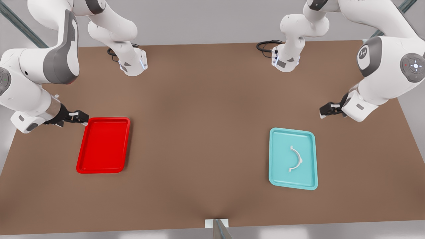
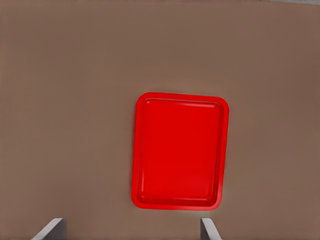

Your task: Take the drainage pipe clamp from the left arm, pass it to the right arm, and place it in the plate on the right side

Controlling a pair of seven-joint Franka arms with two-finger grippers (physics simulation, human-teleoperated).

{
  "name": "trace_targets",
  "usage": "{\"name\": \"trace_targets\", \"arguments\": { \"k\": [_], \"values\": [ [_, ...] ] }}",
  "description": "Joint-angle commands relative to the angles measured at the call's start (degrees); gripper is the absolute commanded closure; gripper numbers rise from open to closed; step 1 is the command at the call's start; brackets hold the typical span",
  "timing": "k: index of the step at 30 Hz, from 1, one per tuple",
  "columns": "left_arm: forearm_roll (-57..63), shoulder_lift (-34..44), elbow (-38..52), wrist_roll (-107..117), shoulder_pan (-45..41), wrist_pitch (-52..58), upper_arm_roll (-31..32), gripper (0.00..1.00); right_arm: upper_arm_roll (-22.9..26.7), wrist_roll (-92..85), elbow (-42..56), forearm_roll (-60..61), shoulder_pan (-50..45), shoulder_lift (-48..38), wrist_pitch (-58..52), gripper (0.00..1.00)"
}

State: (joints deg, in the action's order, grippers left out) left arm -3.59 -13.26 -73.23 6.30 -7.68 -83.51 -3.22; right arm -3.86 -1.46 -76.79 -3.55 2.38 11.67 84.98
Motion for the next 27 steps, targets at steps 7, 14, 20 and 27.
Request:
{"name": "trace_targets", "arguments": {
  "k": [7,14,20,27],
  "values": [
    [0.4,0.1,-33.2,12.5,1.4,-42.2,-2.6,0.00,0.0,-1.4,0.0,-0.1,-0.1,0.0,0.4,0.00],
    [-0.9,-6.0,-44.3,40.5,0.7,-64.8,-2.8,0.00,-0.1,-1.4,0.0,0.0,-0.1,0.2,0.6,0.00],
    [-0.8,-13.5,-43.2,46.5,0.3,-67.1,-2.5,0.00,-0.2,-1.2,0.1,-0.1,-0.1,0.2,0.5,0.00],
    [-0.8,-17.9,-40.1,51.0,-0.2,-67.1,-0.9,0.00,-0.1,-1.3,0.0,-0.1,0.1,0.8,0.4,0.00]
  ]
}}
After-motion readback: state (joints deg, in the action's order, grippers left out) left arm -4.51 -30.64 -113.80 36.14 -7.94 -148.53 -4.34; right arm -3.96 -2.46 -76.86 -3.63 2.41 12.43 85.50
